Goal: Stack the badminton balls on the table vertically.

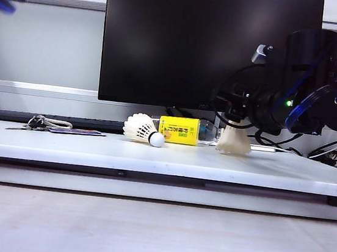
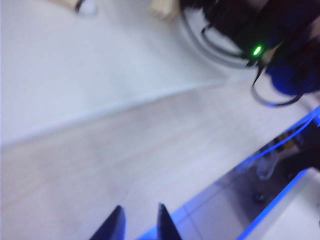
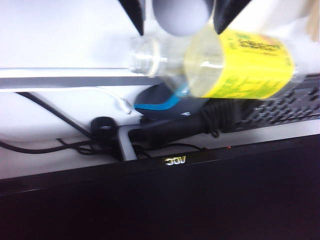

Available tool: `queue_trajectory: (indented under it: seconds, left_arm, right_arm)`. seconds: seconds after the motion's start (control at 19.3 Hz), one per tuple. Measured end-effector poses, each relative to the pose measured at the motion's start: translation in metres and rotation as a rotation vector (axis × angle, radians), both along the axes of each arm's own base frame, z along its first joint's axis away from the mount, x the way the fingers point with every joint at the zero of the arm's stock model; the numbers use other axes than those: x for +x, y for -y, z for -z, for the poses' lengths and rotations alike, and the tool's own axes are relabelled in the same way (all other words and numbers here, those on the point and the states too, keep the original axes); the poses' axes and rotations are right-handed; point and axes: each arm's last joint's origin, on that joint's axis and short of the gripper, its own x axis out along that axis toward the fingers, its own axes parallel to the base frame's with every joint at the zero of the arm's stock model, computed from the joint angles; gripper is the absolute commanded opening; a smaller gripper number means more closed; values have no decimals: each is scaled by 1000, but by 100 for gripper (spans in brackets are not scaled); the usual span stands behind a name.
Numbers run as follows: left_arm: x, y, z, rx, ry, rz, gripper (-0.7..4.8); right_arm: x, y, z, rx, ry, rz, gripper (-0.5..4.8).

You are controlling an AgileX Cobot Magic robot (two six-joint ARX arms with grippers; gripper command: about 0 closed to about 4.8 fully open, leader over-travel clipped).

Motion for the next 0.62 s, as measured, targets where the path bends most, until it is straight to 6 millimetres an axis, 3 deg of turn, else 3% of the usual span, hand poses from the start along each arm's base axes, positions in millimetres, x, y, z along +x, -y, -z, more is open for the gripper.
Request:
queue_trajectory:
  seconds: [0.21, 0.31, 0.52, 0.62]
  left_arm:
    - [-6, -4, -7, -36, 62, 0, 96]
    - [-9, -5, -8, -44, 74, 0, 96]
    - [-10, -6, -9, -47, 81, 0, 96]
    - [-10, -6, -9, -49, 84, 0, 96]
  right_arm:
    - [0, -1, 1, -3, -6, -18, 190]
    - [-1, -2, 1, -6, -7, -53, 315]
    - [-3, -6, -5, -2, 34, -199, 317]
    - [-7, -6, -20, -38, 96, -245, 317]
